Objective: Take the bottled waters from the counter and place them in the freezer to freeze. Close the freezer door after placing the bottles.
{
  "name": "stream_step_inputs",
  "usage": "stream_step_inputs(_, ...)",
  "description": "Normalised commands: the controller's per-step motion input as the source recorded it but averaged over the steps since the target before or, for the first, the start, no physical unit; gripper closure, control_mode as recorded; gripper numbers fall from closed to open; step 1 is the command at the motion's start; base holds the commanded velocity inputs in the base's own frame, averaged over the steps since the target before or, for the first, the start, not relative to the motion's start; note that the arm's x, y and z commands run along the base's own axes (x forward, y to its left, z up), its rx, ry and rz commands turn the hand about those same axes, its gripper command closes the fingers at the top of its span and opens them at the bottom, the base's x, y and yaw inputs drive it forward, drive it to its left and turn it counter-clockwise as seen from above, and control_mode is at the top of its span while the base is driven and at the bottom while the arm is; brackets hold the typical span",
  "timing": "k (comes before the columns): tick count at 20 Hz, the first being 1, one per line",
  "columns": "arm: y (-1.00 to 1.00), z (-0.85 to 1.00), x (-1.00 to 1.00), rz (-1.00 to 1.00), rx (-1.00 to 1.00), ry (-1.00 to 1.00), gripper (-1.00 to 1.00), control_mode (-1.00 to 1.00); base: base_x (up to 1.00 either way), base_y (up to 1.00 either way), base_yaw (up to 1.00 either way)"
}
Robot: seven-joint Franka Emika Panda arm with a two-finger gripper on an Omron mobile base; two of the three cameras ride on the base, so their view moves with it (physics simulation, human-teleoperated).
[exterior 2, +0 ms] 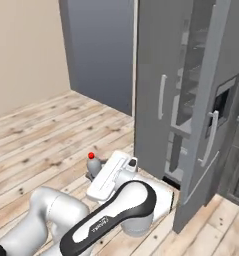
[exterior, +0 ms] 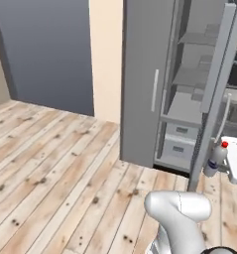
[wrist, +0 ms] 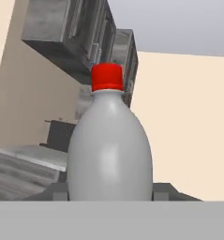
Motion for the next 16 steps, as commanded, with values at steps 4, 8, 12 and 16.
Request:
stream_step_inputs(4, 0.00, 0.00, 0.00, 0.00, 0.00, 0.00, 1.00, 1.00, 0.44, 0.57, -0.56)
stream_step_inputs(8, 0.00, 0.00, 0.00, 0.00, 0.00, 0.00, 1.00, 1.00, 0.61, 0.85, -0.53)
stream_step_inputs(12, 0.00, 0.00, 0.00, 0.00, 0.00, 0.00, 1.00, 1.00, 0.49, 1.00, -0.48)
stream_step_inputs(16, 0.00, 0.00, 0.00, 0.00, 0.00, 0.00, 1.00, 1.00, 0.45, 1.00, -0.41)
